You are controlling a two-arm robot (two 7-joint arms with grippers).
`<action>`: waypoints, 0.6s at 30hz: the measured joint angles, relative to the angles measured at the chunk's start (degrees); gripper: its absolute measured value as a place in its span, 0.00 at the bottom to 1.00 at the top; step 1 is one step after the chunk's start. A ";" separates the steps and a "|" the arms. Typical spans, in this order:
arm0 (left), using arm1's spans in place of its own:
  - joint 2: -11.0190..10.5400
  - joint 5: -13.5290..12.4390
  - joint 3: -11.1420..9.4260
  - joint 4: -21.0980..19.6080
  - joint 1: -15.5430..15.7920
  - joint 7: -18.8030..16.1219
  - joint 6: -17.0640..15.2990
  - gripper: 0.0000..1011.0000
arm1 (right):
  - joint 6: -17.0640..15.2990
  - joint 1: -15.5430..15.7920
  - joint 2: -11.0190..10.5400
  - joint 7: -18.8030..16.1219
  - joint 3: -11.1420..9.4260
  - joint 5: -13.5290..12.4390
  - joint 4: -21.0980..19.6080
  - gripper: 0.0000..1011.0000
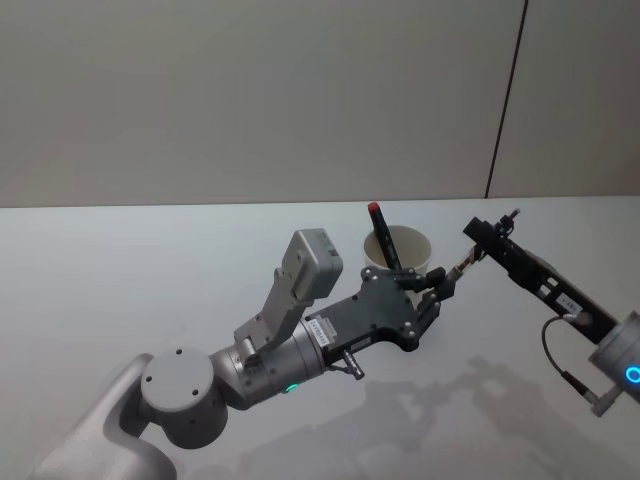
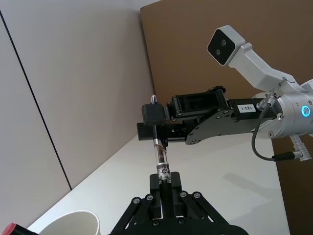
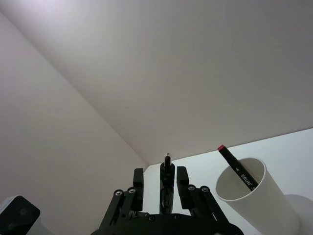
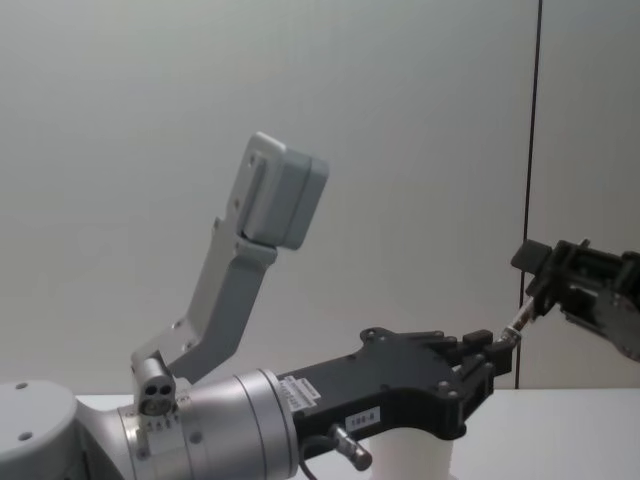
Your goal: Place the pen into the pen holder.
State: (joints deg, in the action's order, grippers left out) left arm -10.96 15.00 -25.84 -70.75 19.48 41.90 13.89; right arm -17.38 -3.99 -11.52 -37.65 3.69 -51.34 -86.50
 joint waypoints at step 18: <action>0.00 0.15 0.00 -0.02 0.00 0.02 0.05 0.14 | 0.72 0.05 -0.44 1.21 0.49 -2.93 -0.27 0.13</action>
State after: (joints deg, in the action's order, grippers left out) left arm -10.96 15.15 -25.84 -70.77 19.48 41.91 13.94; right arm -16.66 -3.94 -11.96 -36.43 4.17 -54.27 -86.77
